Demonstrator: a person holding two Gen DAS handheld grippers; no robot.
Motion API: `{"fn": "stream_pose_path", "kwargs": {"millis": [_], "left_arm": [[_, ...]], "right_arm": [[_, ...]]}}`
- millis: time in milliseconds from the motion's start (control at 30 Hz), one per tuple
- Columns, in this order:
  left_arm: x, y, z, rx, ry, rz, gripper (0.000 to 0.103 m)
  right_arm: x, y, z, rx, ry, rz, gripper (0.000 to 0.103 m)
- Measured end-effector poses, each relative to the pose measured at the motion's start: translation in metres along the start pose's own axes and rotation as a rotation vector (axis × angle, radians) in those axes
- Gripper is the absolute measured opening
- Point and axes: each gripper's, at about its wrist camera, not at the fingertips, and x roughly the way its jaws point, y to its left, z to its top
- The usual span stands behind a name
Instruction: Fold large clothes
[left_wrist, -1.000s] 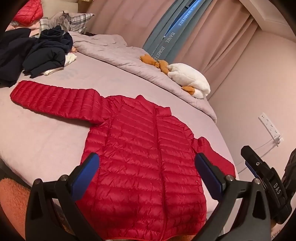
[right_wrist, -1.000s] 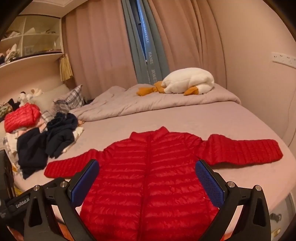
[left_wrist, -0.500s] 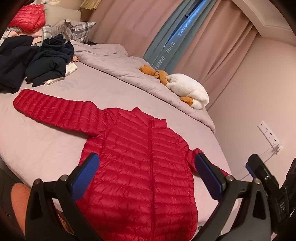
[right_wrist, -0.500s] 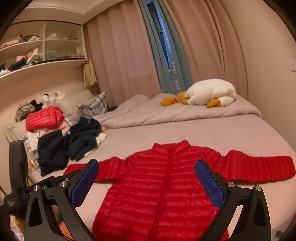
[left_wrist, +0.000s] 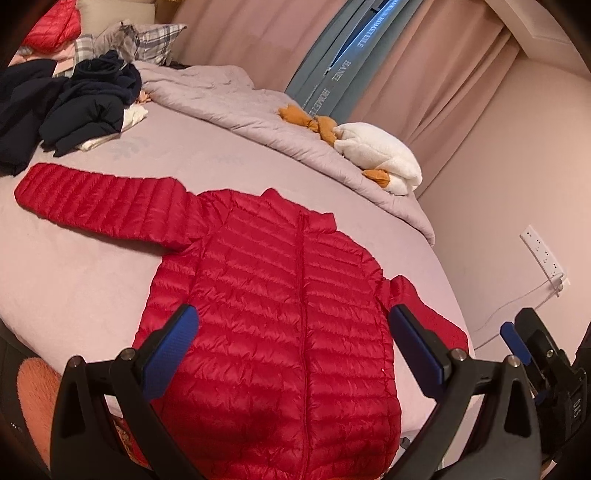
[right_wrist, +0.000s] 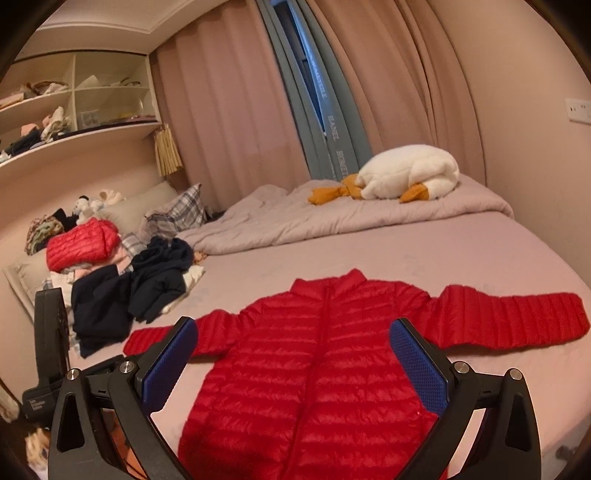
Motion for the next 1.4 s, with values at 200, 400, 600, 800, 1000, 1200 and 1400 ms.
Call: {"fn": "stream_pose_path", "kwargs": {"millis": [200,400,600,800,1000,1200,1400], "left_arm": [[0.008,0.009,0.000,-0.005,0.022,0.012,0.103],[0.008,0.019,0.001,-0.015,0.019,0.015,0.103],[0.012,0.029,0.001,-0.041,0.048,0.036,0.103],[0.012,0.044,0.004,-0.066,0.038,0.045,0.103],[0.008,0.061,0.009,-0.094,0.045,0.068,0.103],[0.005,0.074,0.013,-0.112,0.029,0.072,0.103],[0.005,0.079,0.012,-0.074,0.023,0.077,0.103]], "right_arm": [[0.005,-0.010,-0.001,0.043,0.011,-0.031,0.103],[0.010,-0.010,0.000,0.054,0.019,-0.050,0.103],[0.021,-0.004,-0.005,0.011,0.060,-0.097,0.103],[0.027,-0.001,-0.007,0.009,0.084,-0.106,0.103],[0.031,-0.002,-0.004,-0.008,0.099,-0.128,0.103],[0.036,-0.004,-0.001,0.016,0.121,-0.148,0.103],[0.049,0.000,-0.005,0.032,0.155,-0.145,0.103]]}}
